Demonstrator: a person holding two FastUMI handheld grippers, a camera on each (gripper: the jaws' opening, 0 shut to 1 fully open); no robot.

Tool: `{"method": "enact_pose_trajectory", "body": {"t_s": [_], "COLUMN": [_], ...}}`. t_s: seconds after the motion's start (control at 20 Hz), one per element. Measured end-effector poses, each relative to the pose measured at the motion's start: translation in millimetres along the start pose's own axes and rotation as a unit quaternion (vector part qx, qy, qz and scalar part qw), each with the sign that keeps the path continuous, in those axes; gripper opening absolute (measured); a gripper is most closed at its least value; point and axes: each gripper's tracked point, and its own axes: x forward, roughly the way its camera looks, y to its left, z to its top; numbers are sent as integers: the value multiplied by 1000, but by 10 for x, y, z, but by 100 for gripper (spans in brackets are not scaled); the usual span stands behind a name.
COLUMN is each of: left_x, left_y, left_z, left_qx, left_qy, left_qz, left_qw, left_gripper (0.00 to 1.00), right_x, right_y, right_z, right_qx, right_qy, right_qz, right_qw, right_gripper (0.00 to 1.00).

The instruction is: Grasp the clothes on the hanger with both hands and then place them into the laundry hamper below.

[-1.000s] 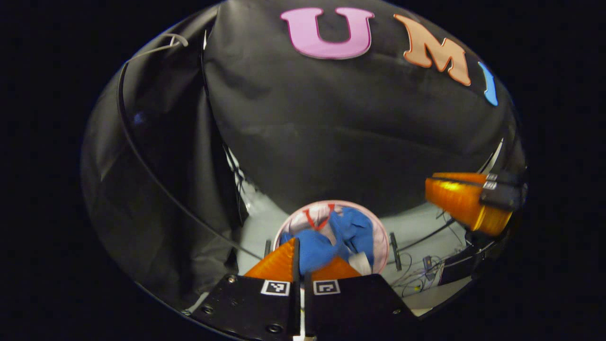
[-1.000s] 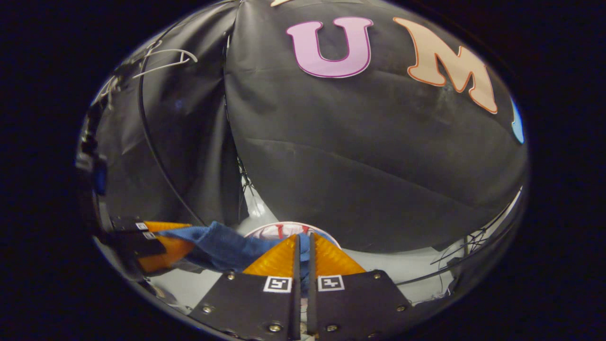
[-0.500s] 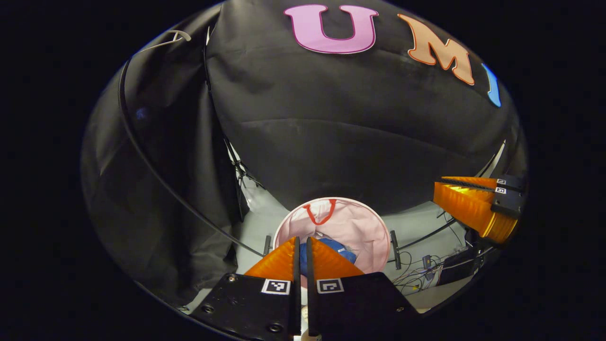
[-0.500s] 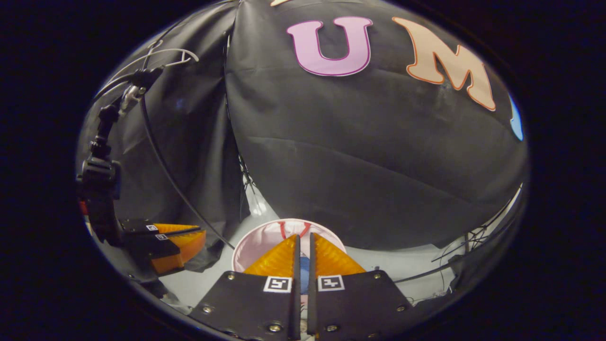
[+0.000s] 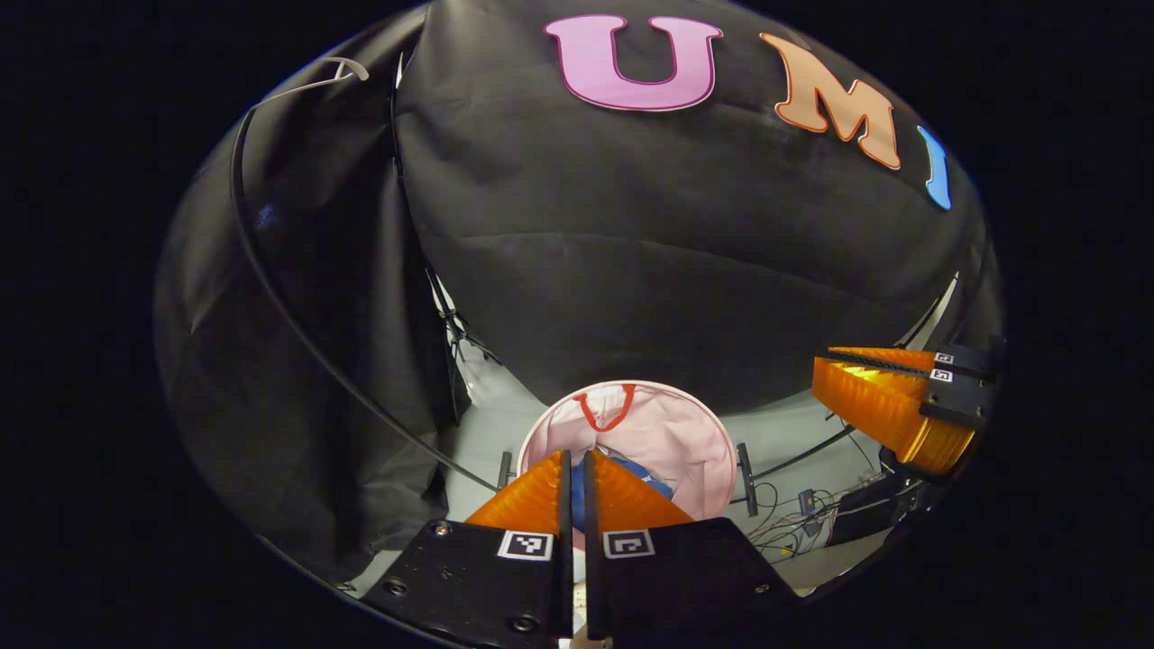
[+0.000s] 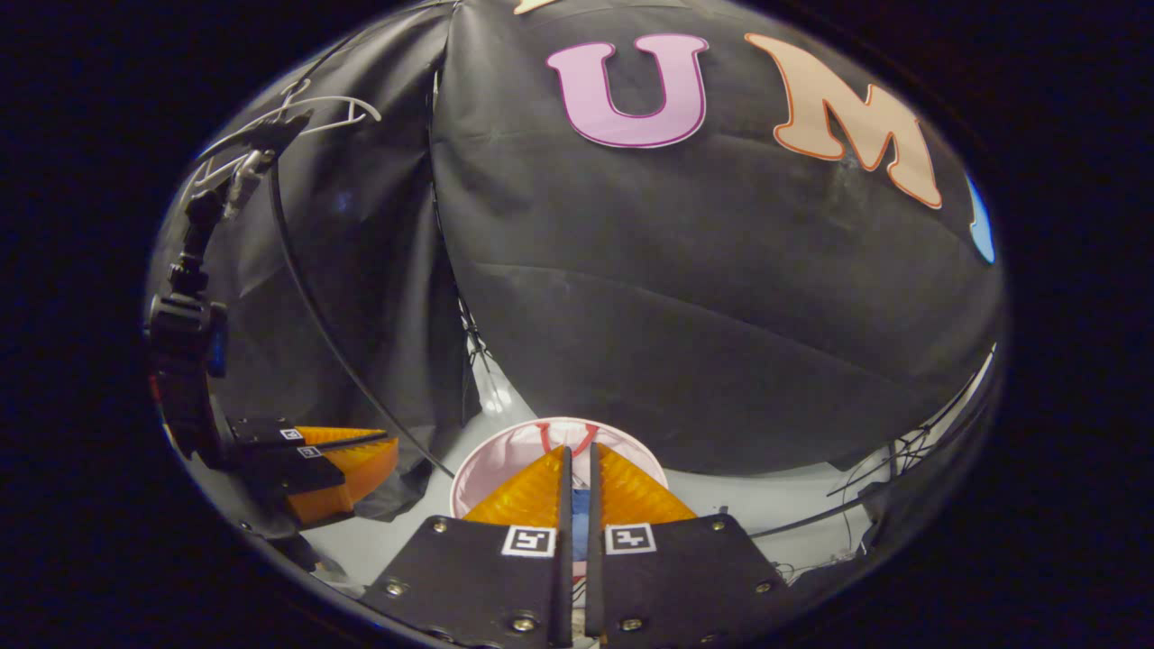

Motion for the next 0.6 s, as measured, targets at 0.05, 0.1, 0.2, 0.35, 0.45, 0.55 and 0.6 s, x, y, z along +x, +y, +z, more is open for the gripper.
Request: {"method": "enact_pose_trajectory", "body": {"t_s": [0.05,0.1,0.2,0.35,0.45,0.55,0.6], "left_x": [-25,-65,-130,-245,-349,-489,-539], "left_y": [-8,-35,-44,-73,-100,-125,-122], "left_z": [15,23,73,219,350,515,617], "left_qx": [1,0,-2,-4,-4,-5,-4], "left_qy": [-4,-8,-15,-36,-55,-81,-95], "left_qz": [0,-1,-3,-7,-9,-14,-15], "left_qw": [1000,1000,1000,999,998,997,995], "left_gripper": [6,6,6,6,6,6,6], "right_x": [-3,-21,-62,-260,-352,-451,-515], "right_y": [4,15,19,-10,-27,-38,-61], "right_z": [24,39,70,89,171,304,400], "right_qx": [0,-1,-1,3,4,5,4], "right_qy": [-2,-3,-8,-20,-31,-50,-62], "right_qz": [0,0,-1,-3,-5,-9,-12], "right_qw": [1000,1000,1000,1000,1000,999,998], "right_gripper": [6,6,6,6,6,6,6]}}
